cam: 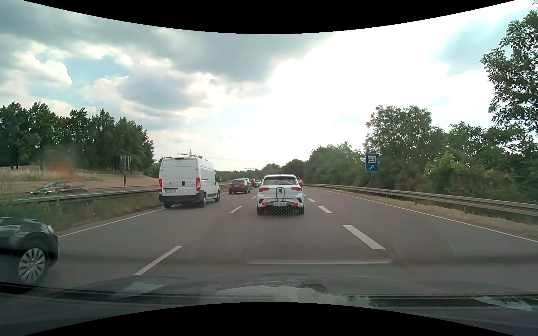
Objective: Follow the waypoints while adhering to traffic rules and regulations
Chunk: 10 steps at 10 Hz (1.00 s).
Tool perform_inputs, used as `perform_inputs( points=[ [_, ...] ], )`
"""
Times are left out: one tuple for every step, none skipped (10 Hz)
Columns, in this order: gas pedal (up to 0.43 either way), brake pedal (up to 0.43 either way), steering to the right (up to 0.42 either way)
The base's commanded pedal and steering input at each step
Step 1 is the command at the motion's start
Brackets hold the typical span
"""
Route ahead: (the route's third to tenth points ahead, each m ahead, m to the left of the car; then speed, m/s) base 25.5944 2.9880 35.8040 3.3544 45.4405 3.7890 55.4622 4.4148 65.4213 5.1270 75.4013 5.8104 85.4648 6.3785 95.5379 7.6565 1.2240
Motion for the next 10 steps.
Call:
perform_inputs(
  points=[
    [0.098, 0.000, 0.020],
    [0.110, 0.000, 0.020],
    [0.130, 0.000, 0.020],
    [0.150, 0.000, 0.018],
    [0.150, 0.000, 0.016],
    [0.150, 0.000, 0.011],
    [0.150, 0.000, 0.008],
    [0.150, 0.000, 0.007],
    [0.150, 0.000, 0.007],
    [0.150, 0.000, 0.007]
  ],
)
